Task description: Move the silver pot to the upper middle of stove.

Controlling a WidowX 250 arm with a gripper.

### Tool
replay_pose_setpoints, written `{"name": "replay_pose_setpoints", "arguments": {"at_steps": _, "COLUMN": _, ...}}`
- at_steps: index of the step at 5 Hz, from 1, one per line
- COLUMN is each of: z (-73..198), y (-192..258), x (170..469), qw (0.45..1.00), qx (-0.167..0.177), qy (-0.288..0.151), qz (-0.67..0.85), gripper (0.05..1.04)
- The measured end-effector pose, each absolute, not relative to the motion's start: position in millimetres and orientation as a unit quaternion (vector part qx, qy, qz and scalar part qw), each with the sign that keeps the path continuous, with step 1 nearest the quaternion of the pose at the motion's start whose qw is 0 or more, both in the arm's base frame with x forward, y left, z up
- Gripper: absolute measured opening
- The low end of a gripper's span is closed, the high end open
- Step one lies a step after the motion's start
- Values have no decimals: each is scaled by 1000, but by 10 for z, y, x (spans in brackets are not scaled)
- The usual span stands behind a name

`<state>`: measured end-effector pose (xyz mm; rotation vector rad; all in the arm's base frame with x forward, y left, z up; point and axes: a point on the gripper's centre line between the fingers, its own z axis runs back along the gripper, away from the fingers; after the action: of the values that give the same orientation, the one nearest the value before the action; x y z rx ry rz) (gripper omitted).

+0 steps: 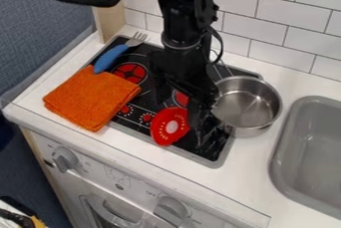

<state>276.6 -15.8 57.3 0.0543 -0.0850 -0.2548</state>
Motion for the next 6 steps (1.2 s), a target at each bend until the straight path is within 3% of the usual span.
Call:
{"name": "replay_pose_setpoints", "arguments": {"at_steps": 1, "z": 502, "y": -153, "x": 2740, "qw": 991, "qx": 27, "qy": -27, "qz": -126, "gripper": 1001}}
{"name": "replay_pose_setpoints", "arguments": {"at_steps": 3, "z": 870, "y": -502, "x": 3223, "qw": 974, "qx": 61, "qy": -85, "qz": -200, "gripper": 1001}}
{"name": "replay_pose_setpoints", "arguments": {"at_steps": 4, "z": 837, "y": -909, "x": 3416, "qw": 962, "qx": 52, "qy": -95, "qz": -251, "gripper": 1001}}
{"name": "replay_pose_setpoints", "arguments": {"at_steps": 5, "z": 578, "y": -1237, "x": 3393, "qw": 955, "qx": 33, "qy": -66, "qz": -287, "gripper": 1001}}
{"name": "replay_pose_setpoints", "arguments": {"at_steps": 6, "z": 481, "y": -1301, "x": 3300, "qw": 958, "qx": 28, "qy": -54, "qz": -280, "gripper": 1001}}
